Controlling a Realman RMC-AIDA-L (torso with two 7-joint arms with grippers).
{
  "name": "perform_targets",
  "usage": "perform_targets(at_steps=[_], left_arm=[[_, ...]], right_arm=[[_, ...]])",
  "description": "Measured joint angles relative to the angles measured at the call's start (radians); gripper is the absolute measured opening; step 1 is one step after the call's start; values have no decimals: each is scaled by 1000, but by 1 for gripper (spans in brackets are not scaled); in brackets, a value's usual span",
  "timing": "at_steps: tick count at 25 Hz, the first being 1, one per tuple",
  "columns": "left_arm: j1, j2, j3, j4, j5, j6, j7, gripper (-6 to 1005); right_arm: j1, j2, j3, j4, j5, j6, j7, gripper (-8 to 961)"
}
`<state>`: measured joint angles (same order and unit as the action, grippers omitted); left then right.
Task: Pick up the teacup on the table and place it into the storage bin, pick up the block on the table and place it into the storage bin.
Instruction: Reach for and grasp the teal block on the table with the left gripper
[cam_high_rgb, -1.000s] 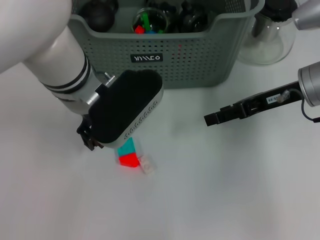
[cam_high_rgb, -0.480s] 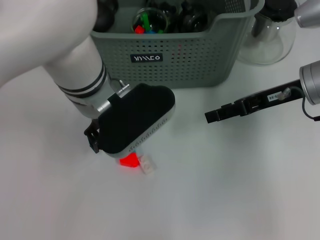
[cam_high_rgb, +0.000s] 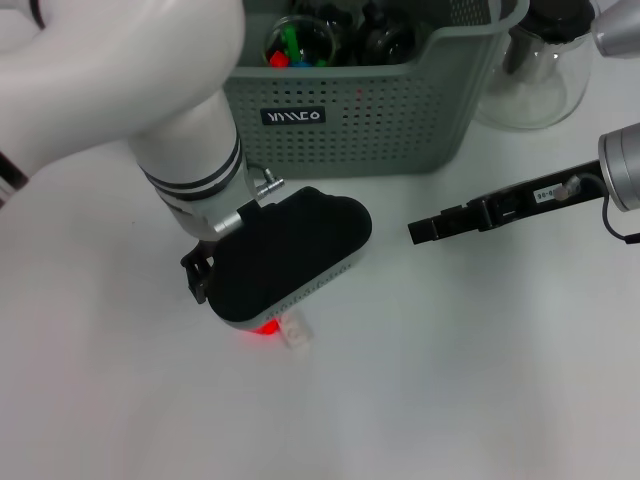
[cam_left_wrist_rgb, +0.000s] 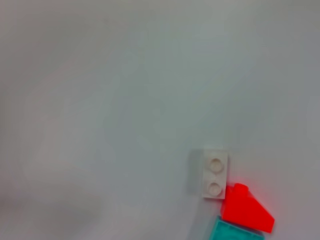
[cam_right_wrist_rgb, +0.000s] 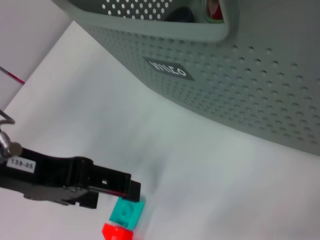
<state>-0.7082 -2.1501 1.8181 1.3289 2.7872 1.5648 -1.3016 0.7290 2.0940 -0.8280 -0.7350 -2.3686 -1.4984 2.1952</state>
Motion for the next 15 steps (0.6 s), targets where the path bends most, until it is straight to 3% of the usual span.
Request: perform_targets(at_steps=[15], left_arm=[[-39,6,91,-91,12,-27,9,873]], right_arm=[[-33,1,0,8,39,13,-26,818]])
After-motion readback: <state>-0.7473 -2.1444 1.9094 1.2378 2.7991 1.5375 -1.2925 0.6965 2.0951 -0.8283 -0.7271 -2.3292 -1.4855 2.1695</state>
